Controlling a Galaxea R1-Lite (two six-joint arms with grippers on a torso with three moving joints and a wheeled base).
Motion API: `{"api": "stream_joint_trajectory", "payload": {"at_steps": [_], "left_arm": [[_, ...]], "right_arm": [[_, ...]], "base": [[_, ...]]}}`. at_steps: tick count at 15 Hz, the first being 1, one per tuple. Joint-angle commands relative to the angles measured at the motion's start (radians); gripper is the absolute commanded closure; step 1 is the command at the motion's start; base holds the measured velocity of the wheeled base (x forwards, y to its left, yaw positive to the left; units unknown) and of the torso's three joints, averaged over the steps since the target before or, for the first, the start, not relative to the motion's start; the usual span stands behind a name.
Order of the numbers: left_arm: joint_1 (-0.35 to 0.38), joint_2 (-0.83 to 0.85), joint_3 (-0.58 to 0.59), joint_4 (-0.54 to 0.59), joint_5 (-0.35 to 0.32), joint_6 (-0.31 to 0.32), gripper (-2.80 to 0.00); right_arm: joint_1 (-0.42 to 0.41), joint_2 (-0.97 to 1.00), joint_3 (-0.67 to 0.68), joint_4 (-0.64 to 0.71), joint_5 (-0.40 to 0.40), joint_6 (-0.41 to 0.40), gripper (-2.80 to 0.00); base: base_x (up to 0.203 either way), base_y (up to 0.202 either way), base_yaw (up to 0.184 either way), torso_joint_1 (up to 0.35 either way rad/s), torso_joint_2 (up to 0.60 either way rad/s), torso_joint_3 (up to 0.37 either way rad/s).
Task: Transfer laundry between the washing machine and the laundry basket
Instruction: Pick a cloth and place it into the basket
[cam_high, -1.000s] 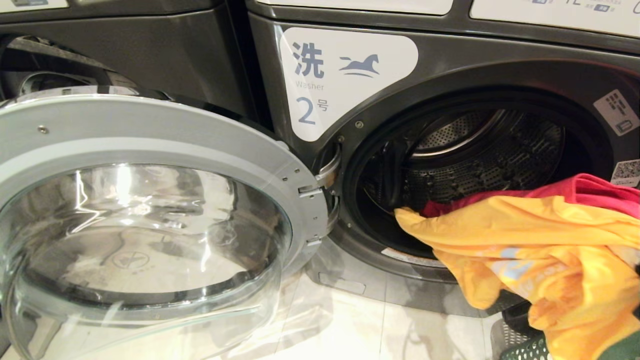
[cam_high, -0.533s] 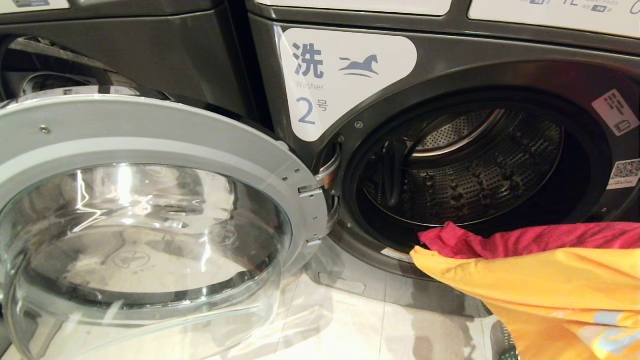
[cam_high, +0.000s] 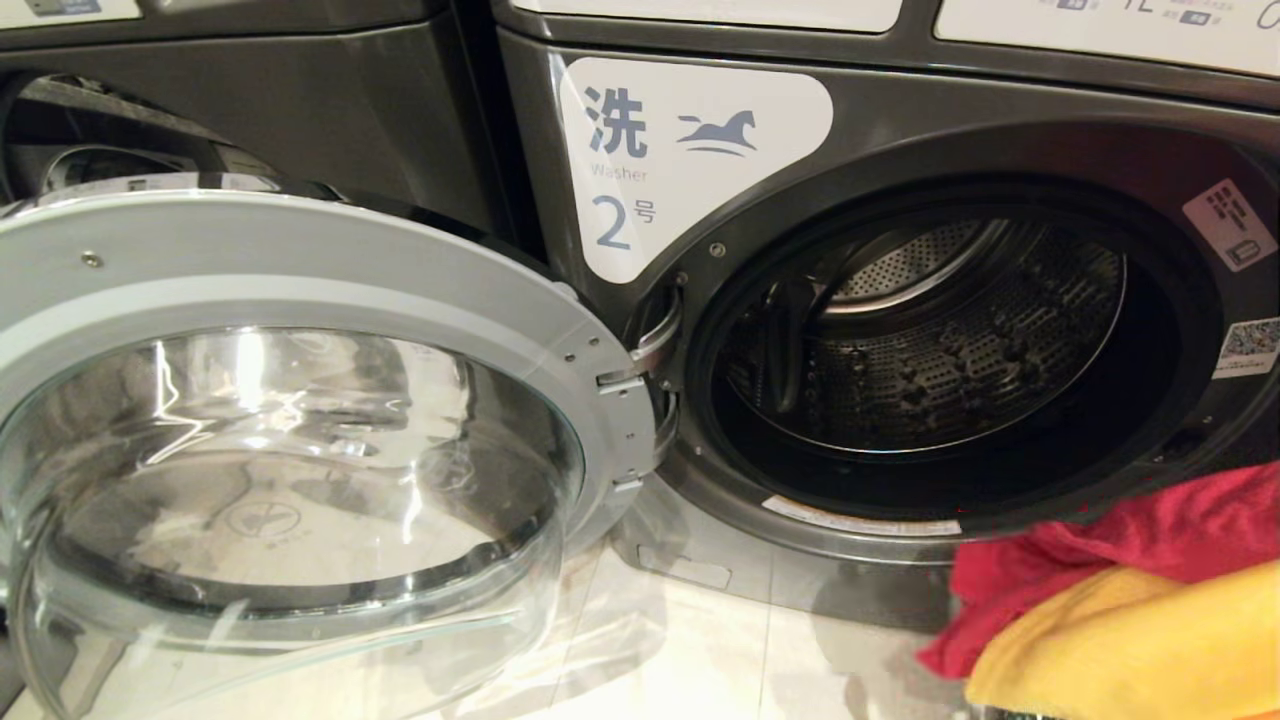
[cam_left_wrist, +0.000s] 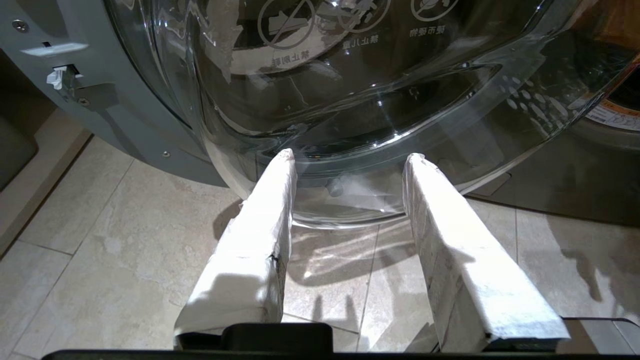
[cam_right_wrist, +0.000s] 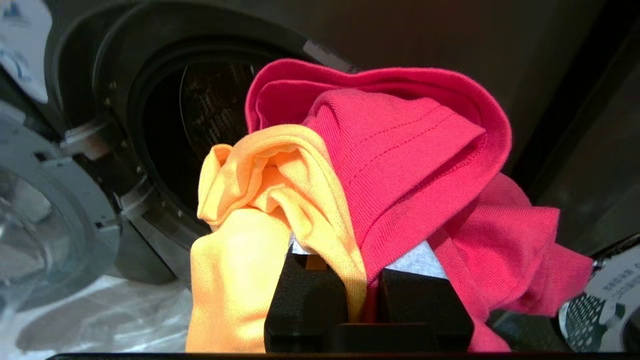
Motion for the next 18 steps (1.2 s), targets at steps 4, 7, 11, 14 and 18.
{"api": "stream_joint_trajectory", "payload": {"at_steps": [4, 7, 11, 14, 18], "left_arm": [[0.000, 0.001, 0.002, 0.000, 0.001, 0.000, 0.00], [0.000, 0.001, 0.002, 0.000, 0.001, 0.000, 0.00], [0.000, 0.001, 0.002, 0.000, 0.001, 0.000, 0.00], [0.000, 0.001, 0.002, 0.000, 0.001, 0.000, 0.00], [0.000, 0.001, 0.002, 0.000, 0.001, 0.000, 0.00]], "right_arm": [[-0.238, 0.265, -0.308, 0.208, -0.012, 0.144, 0.00], [-0.413, 0.274, -0.335, 0.355, 0.000, 0.165, 0.00], [-0.497, 0.282, -0.348, 0.407, -0.001, 0.150, 0.00], [-0.520, 0.292, -0.349, 0.404, 0.003, 0.131, 0.00], [-0.525, 0.323, -0.335, 0.403, 0.040, 0.130, 0.00]], "base": [[0.000, 0.000, 0.000, 0.000, 0.00, 0.000], [0.000, 0.000, 0.000, 0.000, 0.00, 0.000], [0.000, 0.000, 0.000, 0.000, 0.00, 0.000], [0.000, 0.000, 0.000, 0.000, 0.00, 0.000], [0.002, 0.004, -0.114, 0.002, 0.00, 0.001]]}}
